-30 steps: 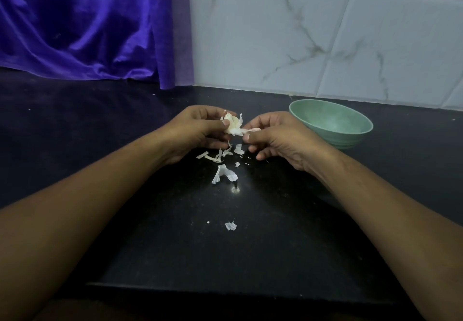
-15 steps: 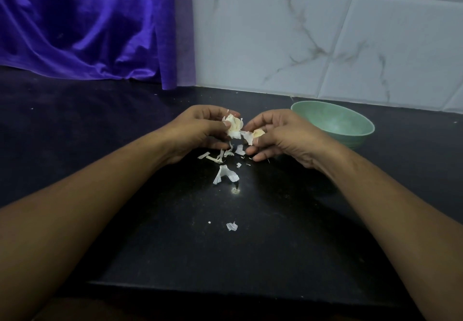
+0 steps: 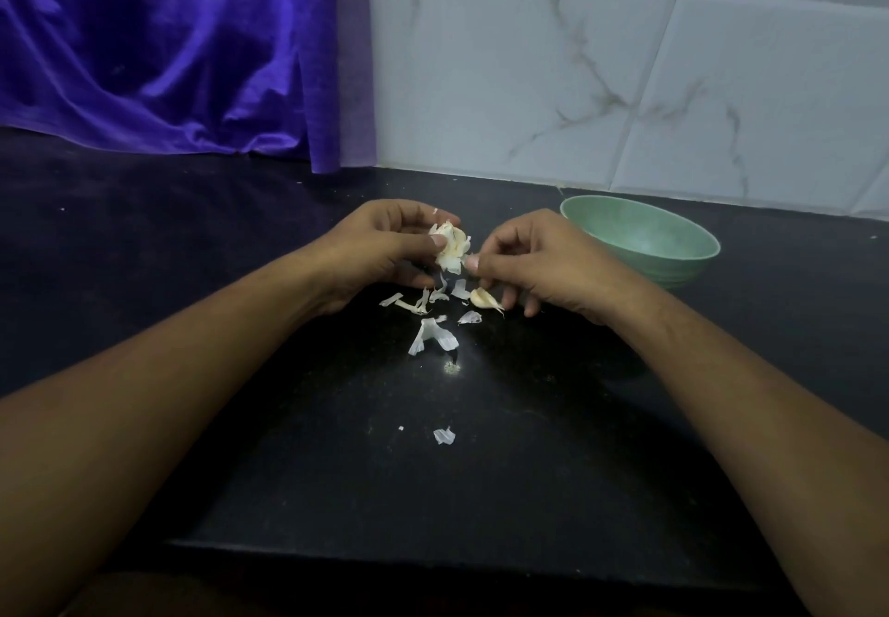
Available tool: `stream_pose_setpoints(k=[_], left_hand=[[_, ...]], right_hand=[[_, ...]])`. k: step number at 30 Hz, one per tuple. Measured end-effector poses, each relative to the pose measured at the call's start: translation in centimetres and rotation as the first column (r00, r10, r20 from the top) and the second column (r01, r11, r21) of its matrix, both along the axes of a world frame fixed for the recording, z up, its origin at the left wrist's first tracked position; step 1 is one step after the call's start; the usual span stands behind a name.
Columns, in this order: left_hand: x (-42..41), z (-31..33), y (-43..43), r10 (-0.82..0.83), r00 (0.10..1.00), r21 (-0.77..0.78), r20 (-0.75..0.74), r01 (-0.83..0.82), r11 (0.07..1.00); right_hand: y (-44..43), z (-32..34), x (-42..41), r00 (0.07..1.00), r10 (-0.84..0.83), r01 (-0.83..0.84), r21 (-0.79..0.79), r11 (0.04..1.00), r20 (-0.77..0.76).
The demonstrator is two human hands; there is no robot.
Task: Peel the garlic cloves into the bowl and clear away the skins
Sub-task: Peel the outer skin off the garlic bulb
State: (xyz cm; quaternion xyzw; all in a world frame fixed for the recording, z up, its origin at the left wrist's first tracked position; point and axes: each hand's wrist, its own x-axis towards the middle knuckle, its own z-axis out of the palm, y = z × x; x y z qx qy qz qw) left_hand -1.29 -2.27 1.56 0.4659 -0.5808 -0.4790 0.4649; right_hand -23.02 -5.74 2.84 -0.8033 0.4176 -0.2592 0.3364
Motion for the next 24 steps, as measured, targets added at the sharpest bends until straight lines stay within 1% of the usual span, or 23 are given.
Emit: stream_pose_setpoints(k=[2, 3, 7, 9, 11, 15, 18, 22, 24], left_hand=[[0.0, 0.0, 0.1, -0.019, 1.0, 0.0, -0.004, 0.019, 1.0], [-0.1, 0.0, 0.1, -0.035, 0.999, 0.0, -0.007, 0.035, 0.999], [-0.4, 0.0, 0.4, -0.103, 0.995, -0.016, -0.012, 0.102, 0.995], [-0.5, 0.1, 0.6, -0.099, 0.994, -0.021, -0.038, 0.098, 0.995], [-0.6, 0.1, 0.7, -0.063, 0.997, -0.039, -0.044, 0.061, 0.997], [-0.5, -0.2, 0.5, 0.02, 1.0, -0.065, -0.01, -0.021, 0.998], [-0.3, -0.3, 0.4, 0.043, 0.999, -0.056, 0.011, -0.042, 0.998], [-0.3, -0.2, 0.3, 0.054, 0.998, -0.102, -0.034, -0.057, 0.993], [-0.3, -0.1, 0.3, 0.067, 0.997, -0.112, -0.046, -0.072, 0.991]], right_hand=[[-0.3, -0.3, 0.3, 0.996, -0.07, 0.073, -0.055, 0.996, 0.063], [-0.2, -0.5, 0.5, 0.991, -0.089, 0.094, -0.051, 0.994, 0.103], [0.5, -0.9, 1.3, 0.962, -0.085, 0.067, 0.079, 0.995, 0.259], [0.7, -1.0, 1.4, 0.928, -0.084, 0.032, 0.147, 0.989, 0.363], [0.6, -1.0, 1.5, 0.901, -0.085, 0.006, 0.184, 0.983, 0.425], [0.7, -1.1, 1.7, 0.898, -0.066, -0.014, 0.179, 0.984, 0.435], [0.7, -1.3, 1.6, 0.898, -0.053, -0.015, 0.15, 0.989, 0.437], [0.7, -1.4, 1.8, 0.873, -0.034, -0.01, 0.088, 0.996, 0.487], [0.5, -1.6, 2.1, 0.878, -0.032, 0.015, 0.038, 0.999, 0.478]])
